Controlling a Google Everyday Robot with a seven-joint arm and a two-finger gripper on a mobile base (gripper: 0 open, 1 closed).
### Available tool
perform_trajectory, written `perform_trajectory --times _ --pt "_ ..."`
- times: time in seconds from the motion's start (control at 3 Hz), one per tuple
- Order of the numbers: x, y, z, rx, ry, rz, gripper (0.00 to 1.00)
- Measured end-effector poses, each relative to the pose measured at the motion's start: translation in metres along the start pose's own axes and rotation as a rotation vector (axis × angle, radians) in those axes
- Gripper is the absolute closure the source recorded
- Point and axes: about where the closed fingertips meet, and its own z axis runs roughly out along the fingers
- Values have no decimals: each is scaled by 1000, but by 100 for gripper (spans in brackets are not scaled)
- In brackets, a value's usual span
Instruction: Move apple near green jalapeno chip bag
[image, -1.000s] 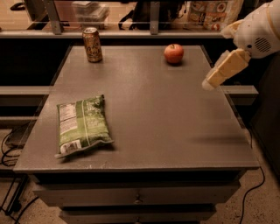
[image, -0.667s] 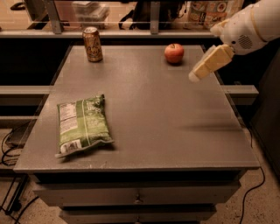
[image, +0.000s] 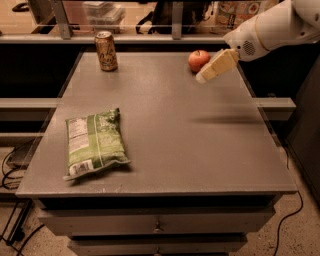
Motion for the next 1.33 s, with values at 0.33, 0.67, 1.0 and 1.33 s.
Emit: perform_trajectory --times 0.33,0.67,1.0,1.33 --pt "10 -24 28 -3 -21 86 0" --pt "23 -49 52 38 -33 151 0" --pt "23 -49 52 38 -33 151 0" --pt "25 -49 59 43 -45 170 0"
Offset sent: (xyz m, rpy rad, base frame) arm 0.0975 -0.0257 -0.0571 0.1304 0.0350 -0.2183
